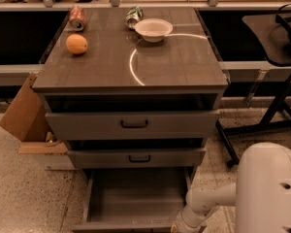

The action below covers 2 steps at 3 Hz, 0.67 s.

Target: Close bottom drawer

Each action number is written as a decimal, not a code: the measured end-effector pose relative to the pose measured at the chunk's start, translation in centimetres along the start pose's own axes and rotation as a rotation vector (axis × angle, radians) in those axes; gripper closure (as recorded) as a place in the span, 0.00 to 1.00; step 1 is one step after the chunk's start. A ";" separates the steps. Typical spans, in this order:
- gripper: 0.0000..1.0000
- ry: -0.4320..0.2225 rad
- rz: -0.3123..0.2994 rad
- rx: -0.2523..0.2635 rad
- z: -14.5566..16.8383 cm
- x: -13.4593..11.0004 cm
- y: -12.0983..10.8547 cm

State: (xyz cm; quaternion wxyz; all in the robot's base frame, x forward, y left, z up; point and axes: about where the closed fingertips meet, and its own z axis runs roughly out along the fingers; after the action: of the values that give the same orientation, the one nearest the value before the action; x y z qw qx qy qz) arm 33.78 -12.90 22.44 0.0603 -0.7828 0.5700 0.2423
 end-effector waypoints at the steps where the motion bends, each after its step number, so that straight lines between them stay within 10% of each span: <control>1: 1.00 0.034 0.034 0.003 1.3 0.7 -0.1; 2: 1.00 0.019 0.072 0.037 2.5 1.5 -1.1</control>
Offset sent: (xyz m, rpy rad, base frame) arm 0.0241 -0.0036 -0.0486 -0.0184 -0.0432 -0.1477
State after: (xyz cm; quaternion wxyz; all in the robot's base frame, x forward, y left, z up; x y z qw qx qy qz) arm 34.38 -12.93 19.38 0.0607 -0.7628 0.6028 0.2261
